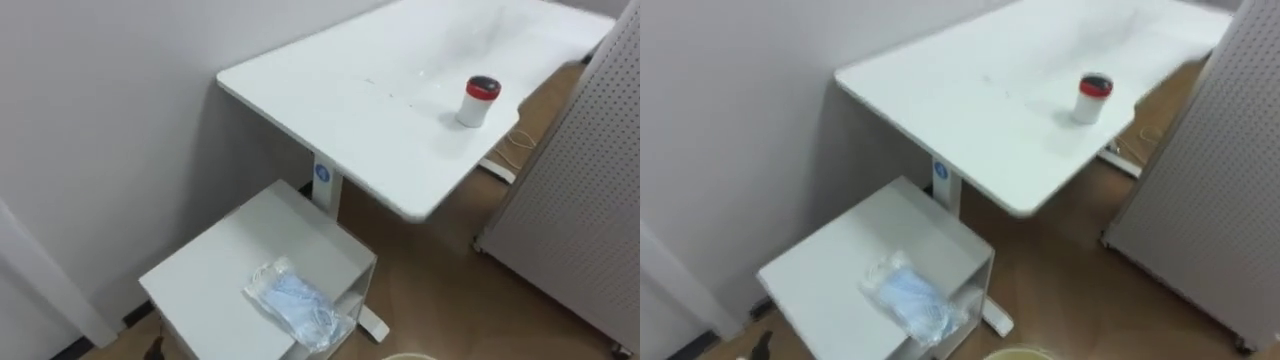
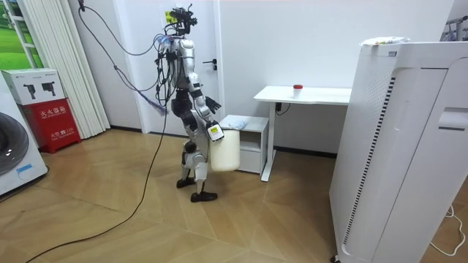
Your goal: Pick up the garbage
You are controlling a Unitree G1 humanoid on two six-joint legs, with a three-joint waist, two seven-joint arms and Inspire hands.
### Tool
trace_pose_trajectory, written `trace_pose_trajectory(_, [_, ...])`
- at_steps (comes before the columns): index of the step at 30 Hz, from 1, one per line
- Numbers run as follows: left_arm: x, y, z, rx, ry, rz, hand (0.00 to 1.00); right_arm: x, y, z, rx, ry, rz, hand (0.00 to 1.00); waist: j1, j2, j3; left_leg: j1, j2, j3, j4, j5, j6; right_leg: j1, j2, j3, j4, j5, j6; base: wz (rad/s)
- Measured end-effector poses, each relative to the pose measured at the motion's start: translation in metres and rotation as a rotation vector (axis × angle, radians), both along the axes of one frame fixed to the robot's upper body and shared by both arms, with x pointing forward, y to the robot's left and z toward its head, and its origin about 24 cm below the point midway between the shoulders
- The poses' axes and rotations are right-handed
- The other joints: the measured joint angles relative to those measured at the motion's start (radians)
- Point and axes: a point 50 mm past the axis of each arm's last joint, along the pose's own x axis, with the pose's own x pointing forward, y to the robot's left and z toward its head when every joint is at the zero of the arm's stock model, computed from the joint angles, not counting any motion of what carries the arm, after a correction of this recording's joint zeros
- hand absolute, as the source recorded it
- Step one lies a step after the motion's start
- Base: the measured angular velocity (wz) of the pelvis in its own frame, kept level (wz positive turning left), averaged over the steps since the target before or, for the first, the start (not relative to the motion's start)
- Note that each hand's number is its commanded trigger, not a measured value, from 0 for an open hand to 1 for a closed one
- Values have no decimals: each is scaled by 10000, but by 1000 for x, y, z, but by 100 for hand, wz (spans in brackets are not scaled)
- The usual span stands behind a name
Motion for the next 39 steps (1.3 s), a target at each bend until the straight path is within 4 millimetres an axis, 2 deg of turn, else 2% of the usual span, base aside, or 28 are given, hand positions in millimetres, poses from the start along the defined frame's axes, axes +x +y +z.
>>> trace_pose_trajectory(3, [9,-3,7,160,-545,-98,0,6,1,2,24,-159,344,100,-167,67,56,39,9,-67,-185,26,-42,-17,-5,-27,-21,-8,-3,3])
trace_pose_trajectory(5, [12,-6,9,362,-741,-224,0,11,3,3,41,-253,610,100,-254,90,124,79,-9,-37,-252,28,-44,-28,-6,-36,-21,-16,1,-3])
trace_pose_trajectory(9, [15,-10,12,608,-955,-366,0,18,7,4,66,-320,991,100,-289,67,143,-107,-27,35,-256,28,-41,-272,-25,-42,13,-17,1,-4])
trace_pose_trajectory(11, [22,-10,17,732,-1258,-254,0,30,11,7,51,-519,1412,100,-361,77,161,-579,-32,45,-79,30,-38,-672,-21,70,46,-5,-18,-2])
trace_pose_trajectory(15, [36,-18,27,966,-1798,-468,0,42,12,11,-1,-736,1720,100,-613,317,372,-1005,-23,-52,209,31,-37,-1006,-38,74,251,-1,-34,6])
trace_pose_trajectory(19, [55,-22,41,1163,-2468,-592,0,58,16,17,-166,-1122,2118,100,-758,416,461,-1709,-42,90,563,31,-36,-1833,-169,82,751,-51,-115,-6])
trace_pose_trajectory(30, [75,-28,58,1543,-3249,-679,0,73,21,23,-50,-1682,2120,100,-1278,578,604,-2768,9,168,1097,20,-19,-2887,-187,211,1282,-35,-255,-1])
trace_pose_trajectory(34, [78,-30,60,1644,-3273,-833,0,76,20,25,6,-1870,1919,100,-1352,636,671,-3032,66,332,1318,-45,17,-3200,-178,333,1460,-22,-275,-11])
trace_pose_trajectory(39, [85,-33,67,1711,-3564,-851,0,82,23,27,10,-2020,2107,100,-1373,670,698,-3525,152,391,1590,-80,2,-3725,-168,341,1727,7,-336,-3])
